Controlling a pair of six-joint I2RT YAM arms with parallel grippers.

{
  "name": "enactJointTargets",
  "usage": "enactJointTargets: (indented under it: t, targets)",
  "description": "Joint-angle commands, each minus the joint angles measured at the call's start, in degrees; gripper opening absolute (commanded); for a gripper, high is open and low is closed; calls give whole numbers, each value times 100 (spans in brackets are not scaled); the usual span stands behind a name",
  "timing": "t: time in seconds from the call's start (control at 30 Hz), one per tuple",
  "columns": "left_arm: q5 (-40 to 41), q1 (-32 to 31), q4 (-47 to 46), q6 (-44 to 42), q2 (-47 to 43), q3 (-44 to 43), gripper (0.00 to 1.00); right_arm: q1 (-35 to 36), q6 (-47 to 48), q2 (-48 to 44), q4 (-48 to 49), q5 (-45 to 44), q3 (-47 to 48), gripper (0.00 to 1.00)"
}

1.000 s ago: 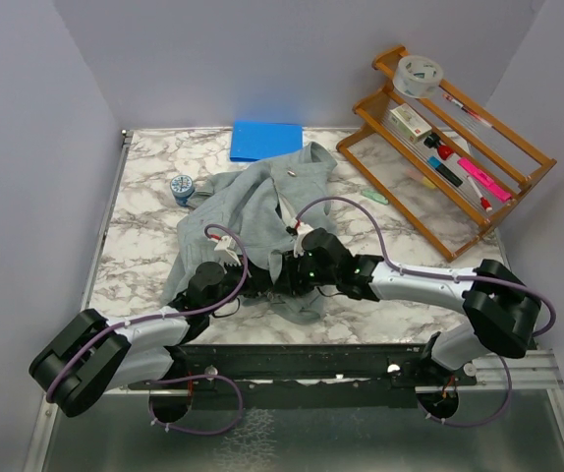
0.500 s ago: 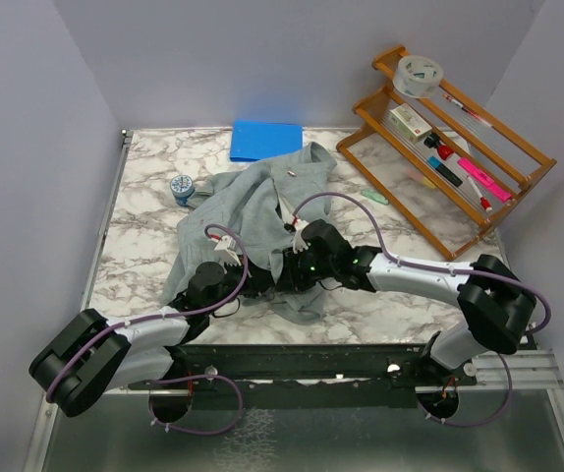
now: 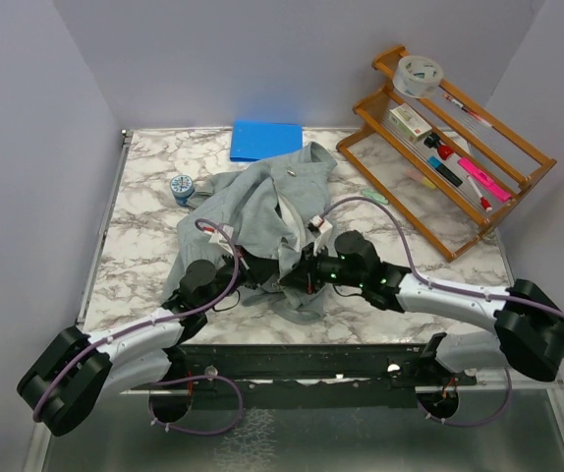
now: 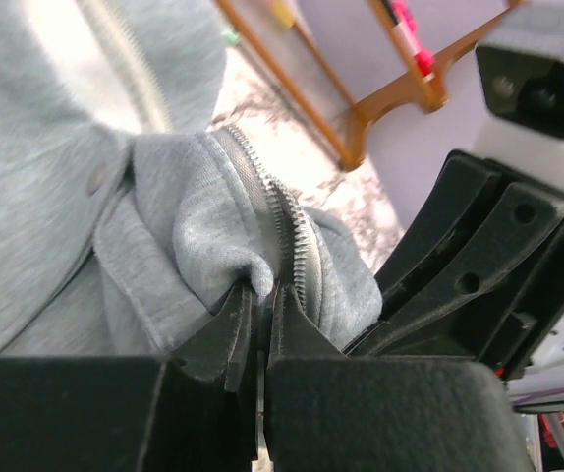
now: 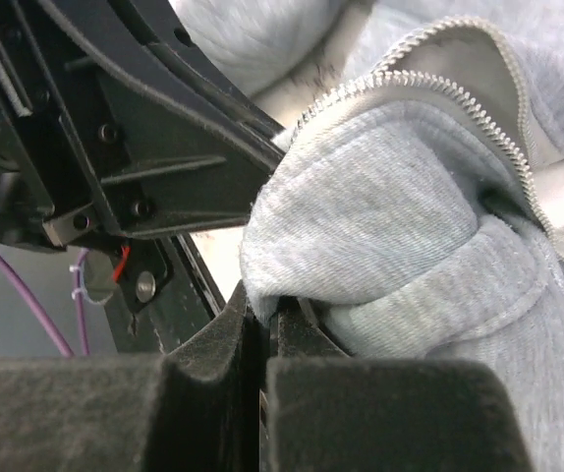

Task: Zip up the jacket
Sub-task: Insert the zipper into the jacket.

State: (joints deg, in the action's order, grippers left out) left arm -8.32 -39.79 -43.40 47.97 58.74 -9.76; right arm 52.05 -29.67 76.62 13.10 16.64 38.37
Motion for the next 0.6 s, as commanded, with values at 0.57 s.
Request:
enactJointTargets:
  t: [0.57]
  targets:
    - [548,137,1103,-387,-731,-1226,0,-486,1018,-1847,1514,-772,-1239,0]
